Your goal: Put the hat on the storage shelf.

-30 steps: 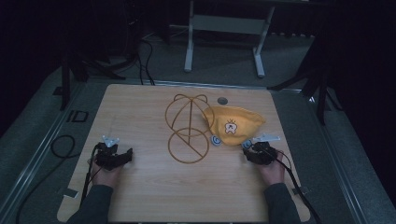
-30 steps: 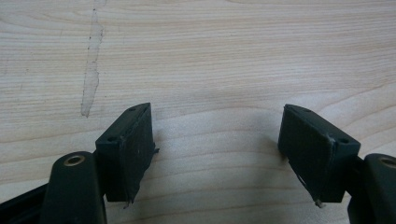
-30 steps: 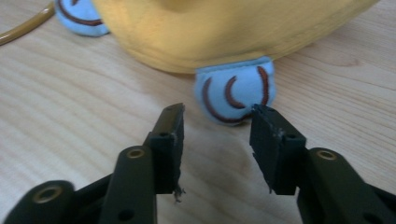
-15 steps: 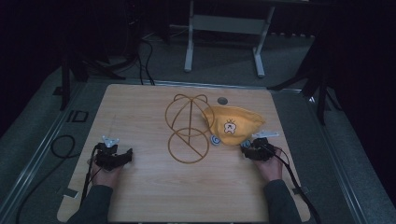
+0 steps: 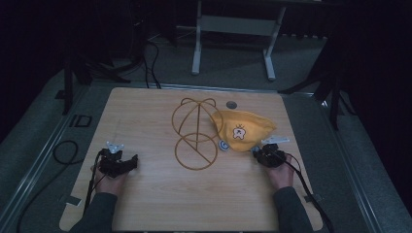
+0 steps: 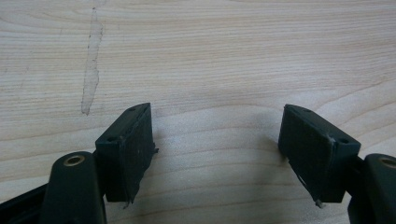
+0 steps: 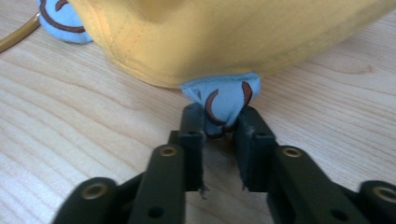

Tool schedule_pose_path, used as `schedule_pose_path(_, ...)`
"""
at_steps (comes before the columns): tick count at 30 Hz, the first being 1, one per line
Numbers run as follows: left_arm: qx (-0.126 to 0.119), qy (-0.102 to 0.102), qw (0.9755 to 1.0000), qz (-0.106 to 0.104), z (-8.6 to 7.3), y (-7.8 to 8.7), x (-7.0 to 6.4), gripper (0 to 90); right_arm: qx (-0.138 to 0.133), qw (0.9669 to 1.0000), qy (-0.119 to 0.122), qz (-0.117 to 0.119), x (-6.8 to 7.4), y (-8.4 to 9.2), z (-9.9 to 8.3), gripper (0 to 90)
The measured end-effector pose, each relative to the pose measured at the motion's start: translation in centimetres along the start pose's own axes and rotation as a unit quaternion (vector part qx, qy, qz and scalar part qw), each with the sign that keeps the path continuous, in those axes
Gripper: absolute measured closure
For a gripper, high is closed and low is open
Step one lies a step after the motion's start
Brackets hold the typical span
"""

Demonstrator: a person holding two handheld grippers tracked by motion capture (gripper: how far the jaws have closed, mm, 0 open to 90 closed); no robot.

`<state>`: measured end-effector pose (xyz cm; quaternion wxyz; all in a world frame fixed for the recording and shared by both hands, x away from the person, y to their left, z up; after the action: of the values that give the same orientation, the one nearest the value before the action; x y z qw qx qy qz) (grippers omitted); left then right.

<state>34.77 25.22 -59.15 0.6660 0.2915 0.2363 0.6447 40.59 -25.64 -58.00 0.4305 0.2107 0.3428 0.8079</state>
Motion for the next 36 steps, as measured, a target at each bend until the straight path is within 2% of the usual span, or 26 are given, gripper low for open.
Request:
schedule_pose_path(12, 0.0, 0.0, 1.0, 0.0, 0.0, 0.0, 0.0, 26.8, 0.001, 0.9998, 0.022, 0.0, 1.0, 0.7, -0.2, 80.7)
schedule_pose_path(29, -0.001, 0.0, 1.0, 0.0, 0.0, 0.0, 0.0, 26.8, -0.039, 0.9985, 0.035, 0.015, 2.1, 3.1, 0.9, 82.6)
schedule_pose_path(36, 0.0, -0.001, 1.0, 0.0, 0.0, 0.0, 0.0, 26.8, -0.052, 0.9973, 0.049, 0.016, 3.0, 4.1, 1.7, 83.2)
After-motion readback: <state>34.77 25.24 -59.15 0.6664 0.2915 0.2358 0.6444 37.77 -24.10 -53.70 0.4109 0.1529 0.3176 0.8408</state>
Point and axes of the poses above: each handheld gripper's, and its own axes: y roughly backward along the jaws, z roughly out of its top, x roughly to its left, the point moved 4 cm from there along -y, roughly forward along the jaws, and after that the axes turned 5 degrees about z, right-handed, at the moved point
